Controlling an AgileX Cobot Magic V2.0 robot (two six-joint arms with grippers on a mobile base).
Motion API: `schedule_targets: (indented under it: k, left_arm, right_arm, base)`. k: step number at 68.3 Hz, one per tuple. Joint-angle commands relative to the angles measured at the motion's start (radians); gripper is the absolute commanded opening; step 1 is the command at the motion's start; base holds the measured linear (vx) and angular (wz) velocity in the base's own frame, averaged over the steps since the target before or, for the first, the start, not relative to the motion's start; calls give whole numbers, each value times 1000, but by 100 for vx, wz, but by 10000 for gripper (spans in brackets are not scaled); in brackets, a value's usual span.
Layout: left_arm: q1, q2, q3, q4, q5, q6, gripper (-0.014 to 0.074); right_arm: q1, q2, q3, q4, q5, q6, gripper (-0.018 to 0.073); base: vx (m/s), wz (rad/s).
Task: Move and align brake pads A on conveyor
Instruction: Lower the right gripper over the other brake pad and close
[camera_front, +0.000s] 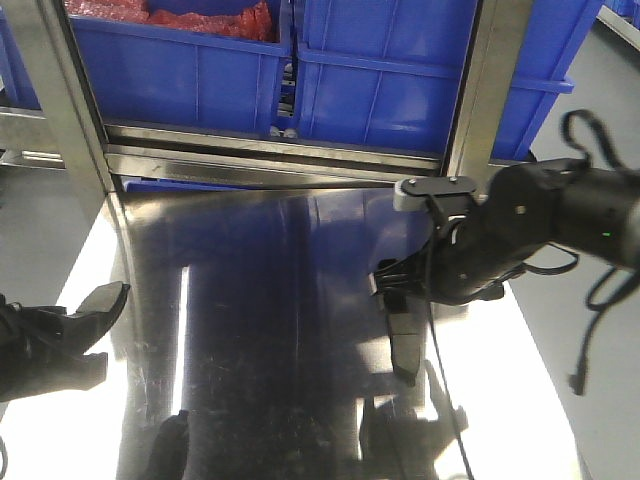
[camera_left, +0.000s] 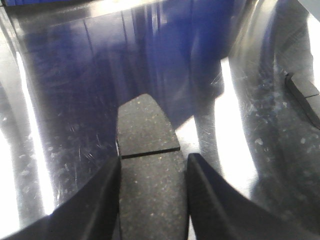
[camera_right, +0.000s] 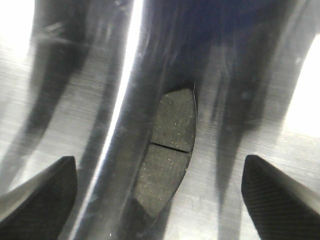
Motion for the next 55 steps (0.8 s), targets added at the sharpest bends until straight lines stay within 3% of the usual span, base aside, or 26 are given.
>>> schedule_targets:
  k: [1,33,55]
  left_arm:
    - [-4,-12,-25,7,-75,-1,139]
    - [-4,-12,-25,7,-75,-1,139]
    - [-4,-12,-25,7,-75,-1,139]
  right_arm:
    - [11,15,-64,-45,9,45,627]
    - [11,152,-74,-47,15,41,605]
    - [11,153,-74,-47,2,41,540]
  base:
    - [0,0]
    - [0,0]
    - [0,0]
